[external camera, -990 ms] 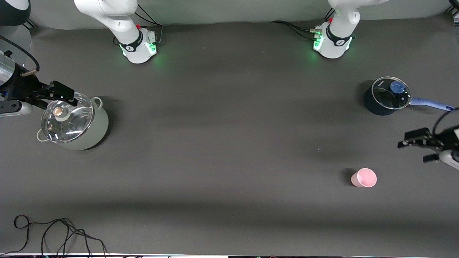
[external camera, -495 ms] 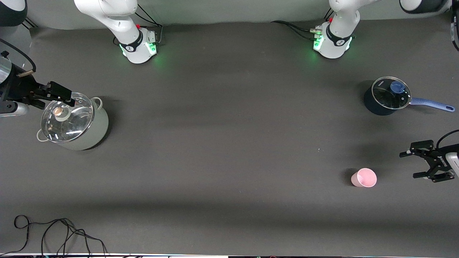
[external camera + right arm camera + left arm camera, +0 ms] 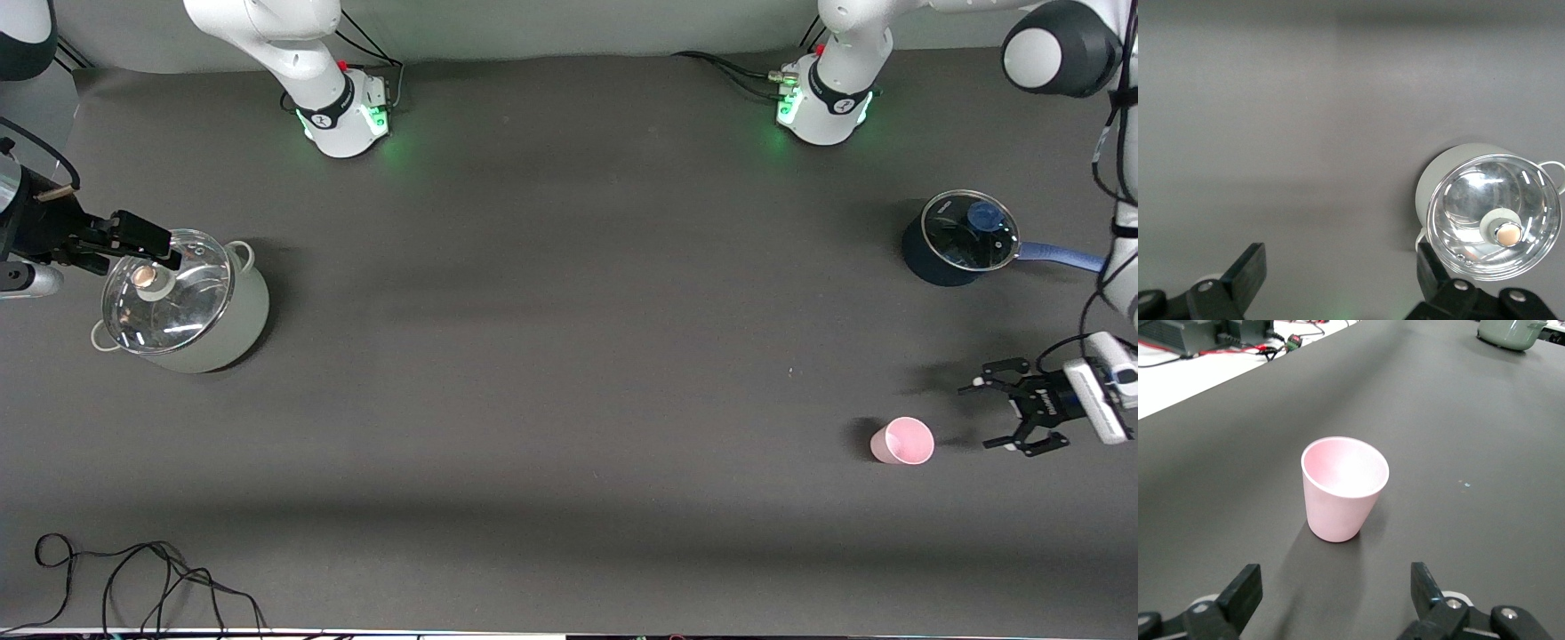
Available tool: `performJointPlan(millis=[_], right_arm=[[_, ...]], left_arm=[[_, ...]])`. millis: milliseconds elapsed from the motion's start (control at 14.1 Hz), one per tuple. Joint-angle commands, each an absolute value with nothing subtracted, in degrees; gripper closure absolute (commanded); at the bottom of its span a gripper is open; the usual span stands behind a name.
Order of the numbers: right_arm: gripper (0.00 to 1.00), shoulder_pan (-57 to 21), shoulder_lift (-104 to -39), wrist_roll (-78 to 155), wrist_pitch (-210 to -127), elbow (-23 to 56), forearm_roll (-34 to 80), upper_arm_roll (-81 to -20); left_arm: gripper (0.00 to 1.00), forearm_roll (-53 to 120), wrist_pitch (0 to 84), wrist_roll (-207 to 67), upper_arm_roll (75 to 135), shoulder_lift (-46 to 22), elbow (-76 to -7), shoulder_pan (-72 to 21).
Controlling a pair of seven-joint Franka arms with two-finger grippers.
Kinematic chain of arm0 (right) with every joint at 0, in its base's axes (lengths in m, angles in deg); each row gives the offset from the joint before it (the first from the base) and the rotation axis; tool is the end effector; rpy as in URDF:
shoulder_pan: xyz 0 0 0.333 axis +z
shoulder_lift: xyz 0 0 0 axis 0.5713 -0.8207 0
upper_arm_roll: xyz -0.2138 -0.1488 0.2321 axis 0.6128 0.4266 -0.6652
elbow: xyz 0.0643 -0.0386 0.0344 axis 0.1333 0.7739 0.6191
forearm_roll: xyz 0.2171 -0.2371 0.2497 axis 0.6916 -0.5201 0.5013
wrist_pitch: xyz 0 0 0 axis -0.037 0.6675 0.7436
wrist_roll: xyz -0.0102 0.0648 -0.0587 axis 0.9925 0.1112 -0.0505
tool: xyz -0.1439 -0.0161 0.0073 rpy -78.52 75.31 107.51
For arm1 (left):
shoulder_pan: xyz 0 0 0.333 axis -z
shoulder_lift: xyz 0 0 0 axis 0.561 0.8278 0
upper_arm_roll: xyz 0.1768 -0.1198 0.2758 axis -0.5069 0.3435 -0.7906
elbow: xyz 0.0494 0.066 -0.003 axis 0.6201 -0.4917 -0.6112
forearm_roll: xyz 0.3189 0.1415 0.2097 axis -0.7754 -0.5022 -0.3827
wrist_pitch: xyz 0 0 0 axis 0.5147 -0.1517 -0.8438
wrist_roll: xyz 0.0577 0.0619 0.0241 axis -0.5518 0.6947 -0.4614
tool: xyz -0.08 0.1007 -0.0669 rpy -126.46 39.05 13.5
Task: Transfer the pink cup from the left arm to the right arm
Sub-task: 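Close the left gripper around the pink cup's base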
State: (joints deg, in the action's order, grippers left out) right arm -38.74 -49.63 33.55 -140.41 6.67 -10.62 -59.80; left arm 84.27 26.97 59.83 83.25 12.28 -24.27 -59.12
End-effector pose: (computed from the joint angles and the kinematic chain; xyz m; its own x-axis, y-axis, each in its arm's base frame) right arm 0.5704 0.0062 0.6103 0.9987 -0.0025 -0.0511 -0.0052 -0.9986 -0.0528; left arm 0.6789 0.2375 0.1550 0.3087 -0.4705 0.8266 -0.9266 -0.3448 0.1497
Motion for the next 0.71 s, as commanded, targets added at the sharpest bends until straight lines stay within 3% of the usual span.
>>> performJointPlan(millis=[0, 636], right_arm=[[0.0, -38.71, -49.88, 34.59, -139.65, 5.8, -9.18, -58.82], [0.0, -38.01, -50.49, 34.68, -139.65, 5.89, -9.18, -58.82]], left_arm=[[0.01, 89.92, 26.94, 68.05, 83.71, 14.87, -24.51, -59.79], [0.02, 98.73, 27.03, 77.75, 85.55, 20.34, -24.51, -59.62]])
